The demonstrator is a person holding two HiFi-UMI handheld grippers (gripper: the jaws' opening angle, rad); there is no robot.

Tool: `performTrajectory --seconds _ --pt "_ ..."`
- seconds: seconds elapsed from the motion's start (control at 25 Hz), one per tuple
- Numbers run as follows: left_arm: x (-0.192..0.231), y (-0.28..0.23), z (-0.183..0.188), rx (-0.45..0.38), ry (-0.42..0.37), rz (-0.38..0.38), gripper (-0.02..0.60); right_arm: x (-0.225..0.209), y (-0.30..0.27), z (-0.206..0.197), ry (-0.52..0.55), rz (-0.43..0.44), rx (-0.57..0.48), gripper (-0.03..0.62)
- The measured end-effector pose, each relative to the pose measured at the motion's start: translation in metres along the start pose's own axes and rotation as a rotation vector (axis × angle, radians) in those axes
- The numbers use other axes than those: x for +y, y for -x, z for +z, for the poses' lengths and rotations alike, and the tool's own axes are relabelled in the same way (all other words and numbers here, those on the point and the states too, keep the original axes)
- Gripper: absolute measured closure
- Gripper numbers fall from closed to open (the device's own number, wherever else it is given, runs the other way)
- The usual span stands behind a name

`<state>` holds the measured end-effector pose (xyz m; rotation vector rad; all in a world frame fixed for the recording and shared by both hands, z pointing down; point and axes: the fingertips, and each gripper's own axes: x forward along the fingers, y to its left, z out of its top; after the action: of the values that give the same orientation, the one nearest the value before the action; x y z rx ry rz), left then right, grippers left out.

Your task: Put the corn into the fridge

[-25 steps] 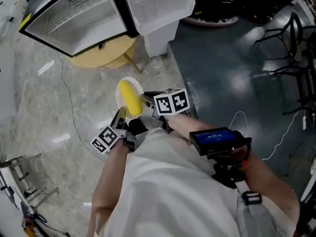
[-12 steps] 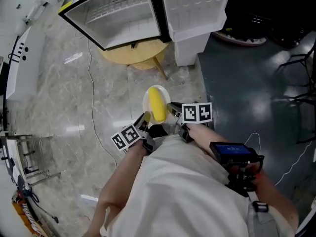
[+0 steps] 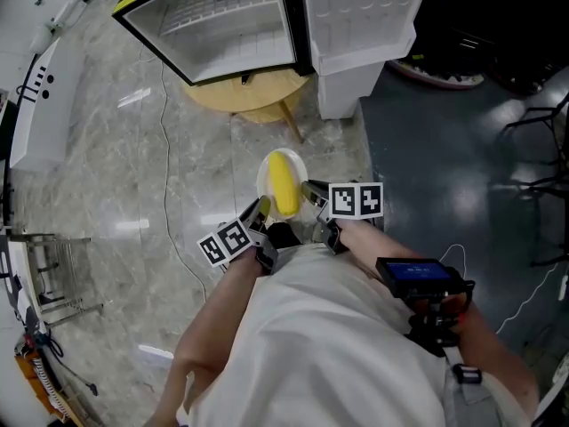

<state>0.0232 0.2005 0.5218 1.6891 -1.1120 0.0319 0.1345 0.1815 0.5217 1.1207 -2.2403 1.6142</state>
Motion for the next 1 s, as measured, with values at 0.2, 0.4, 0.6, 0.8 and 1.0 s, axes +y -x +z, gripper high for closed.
performTrajectory --seconds 0.2,0.4,0.6,0.8,1.0 --pt "0.005 0.003 0.013 -0.023 0.012 0.004 0.532 0.008 -0.011 0.009 0.026 0.006 0.005 0.540" --pt "0.006 0.005 0.010 -0.036 0.017 0.011 0.532 0.008 -0.012 0.005 0.027 0.014 0.022 0.540" --pt "0.007 0.006 0.008 -0.041 0.027 0.013 0.532 0.010 -0.012 0.005 0.032 0.020 0.028 0.540" --pt "0.008 0.007 0.007 -0.040 0.021 0.015 0.532 0.009 -0.012 0.002 0.028 0.021 0.030 0.540" --pt "0.009 0.008 0.007 -0.043 0.024 0.014 0.532 0.010 -0.013 0.001 0.029 0.022 0.031 0.540"
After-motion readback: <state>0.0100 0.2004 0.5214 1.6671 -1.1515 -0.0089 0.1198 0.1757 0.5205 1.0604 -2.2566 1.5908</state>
